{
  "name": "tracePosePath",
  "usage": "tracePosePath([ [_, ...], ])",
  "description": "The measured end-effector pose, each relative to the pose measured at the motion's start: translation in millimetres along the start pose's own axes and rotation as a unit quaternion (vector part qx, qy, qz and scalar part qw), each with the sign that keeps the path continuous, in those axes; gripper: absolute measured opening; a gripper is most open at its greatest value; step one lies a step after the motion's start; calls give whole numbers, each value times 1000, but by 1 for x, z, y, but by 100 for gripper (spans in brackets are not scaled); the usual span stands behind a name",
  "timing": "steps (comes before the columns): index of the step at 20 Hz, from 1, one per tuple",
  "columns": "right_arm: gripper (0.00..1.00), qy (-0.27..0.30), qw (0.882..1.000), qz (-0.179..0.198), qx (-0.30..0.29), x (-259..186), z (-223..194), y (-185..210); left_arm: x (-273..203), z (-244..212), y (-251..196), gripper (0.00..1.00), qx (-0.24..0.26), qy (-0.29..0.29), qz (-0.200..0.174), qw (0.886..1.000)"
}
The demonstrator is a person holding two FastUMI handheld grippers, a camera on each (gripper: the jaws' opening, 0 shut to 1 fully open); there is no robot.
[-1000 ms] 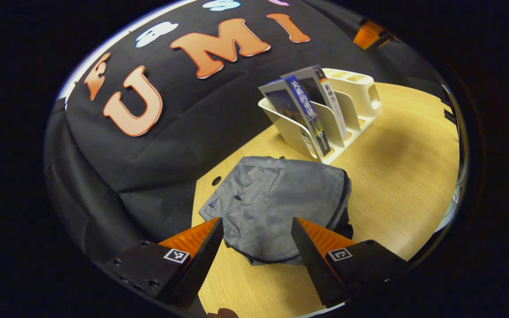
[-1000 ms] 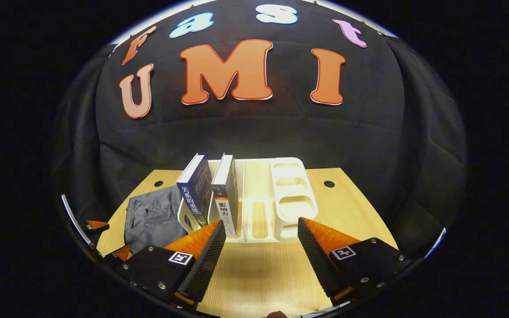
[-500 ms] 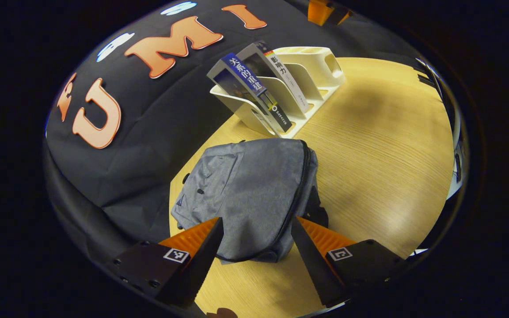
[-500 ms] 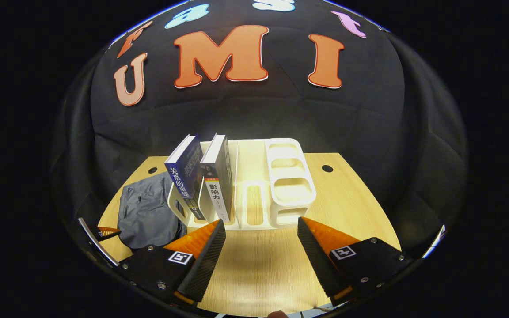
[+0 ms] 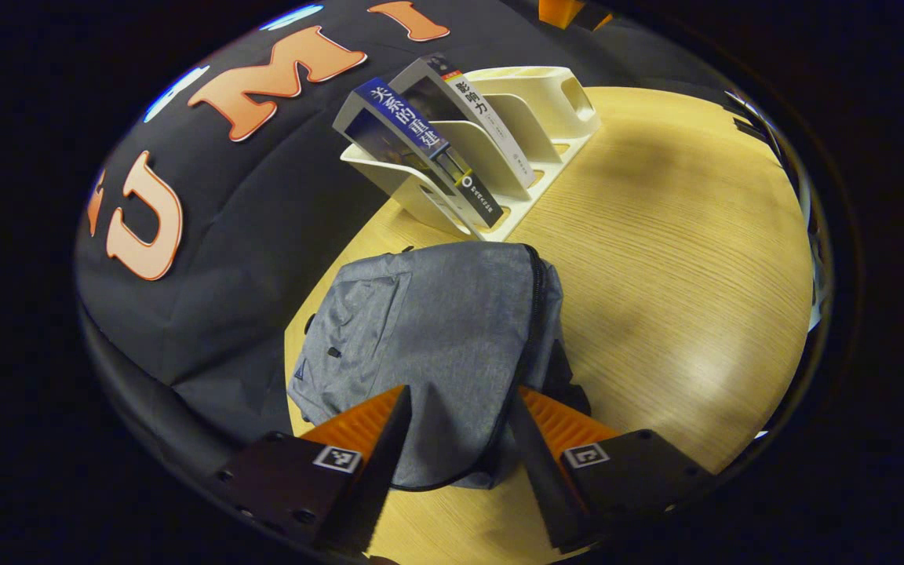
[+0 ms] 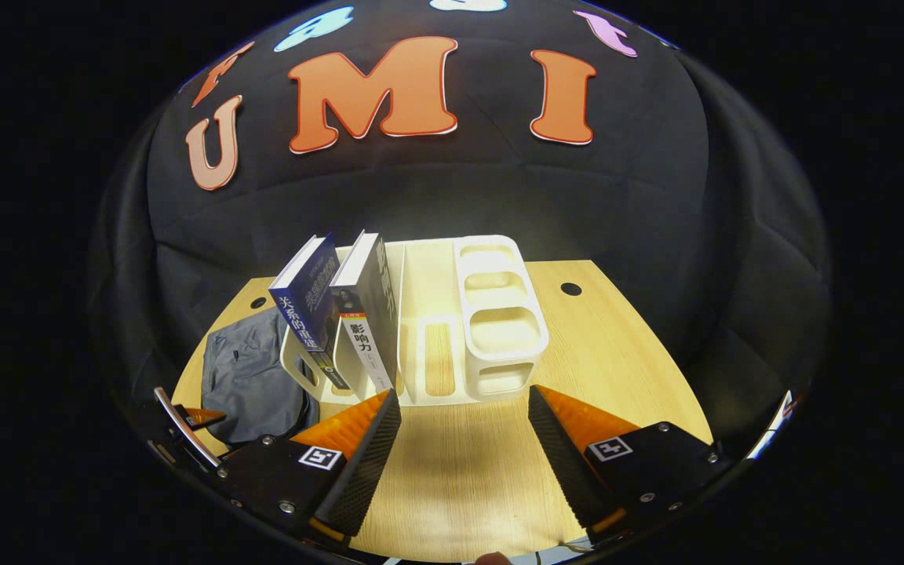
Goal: Open the schoolbag, grab two books from the bookshelf and put them into the schoolbag.
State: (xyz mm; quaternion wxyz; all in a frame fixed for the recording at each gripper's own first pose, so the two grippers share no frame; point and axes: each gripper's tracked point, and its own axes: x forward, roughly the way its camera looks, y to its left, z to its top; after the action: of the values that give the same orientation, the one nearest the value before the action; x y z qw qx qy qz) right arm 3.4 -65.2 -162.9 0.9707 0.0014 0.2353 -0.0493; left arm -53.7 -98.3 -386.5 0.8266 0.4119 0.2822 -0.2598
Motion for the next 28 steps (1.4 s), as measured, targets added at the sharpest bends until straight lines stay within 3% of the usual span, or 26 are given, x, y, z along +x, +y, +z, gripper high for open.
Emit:
tracePosePath([
  [1,98,-1,1000,0,3,1,1,0,-1,2,-1,70,4,0,-3,1000],
  [2,98,-3,1000,1,5,2,3,-1,-1,3,-6,63,10,1,-18,1000],
  [4,98,-7,1000,3,3,1,6,-2,-1,2,-4,4,11,17,-23,1000],
  [9,98,-7,1000,16,11,4,10,-2,-14,15,17,4,-20,33,-67,997],
  [11,98,-9,1000,21,19,4,13,-1,-22,28,38,4,-31,28,-67,997],
  [16,98,-18,998,44,31,1,22,8,-43,59,110,4,2,12,-27,1000],
  [18,98,-21,998,57,25,-1,25,11,-49,72,144,4,17,10,6,1000],
  [21,98,-12,996,82,31,-4,27,17,-56,90,177,4,1,9,26,1000],
  [23,98,-11,996,87,34,-4,32,18,-56,98,193,4,-16,5,23,1000],
  [28,98,-15,997,49,58,-12,36,31,-53,98,230,4,-24,-6,-25,999],
])
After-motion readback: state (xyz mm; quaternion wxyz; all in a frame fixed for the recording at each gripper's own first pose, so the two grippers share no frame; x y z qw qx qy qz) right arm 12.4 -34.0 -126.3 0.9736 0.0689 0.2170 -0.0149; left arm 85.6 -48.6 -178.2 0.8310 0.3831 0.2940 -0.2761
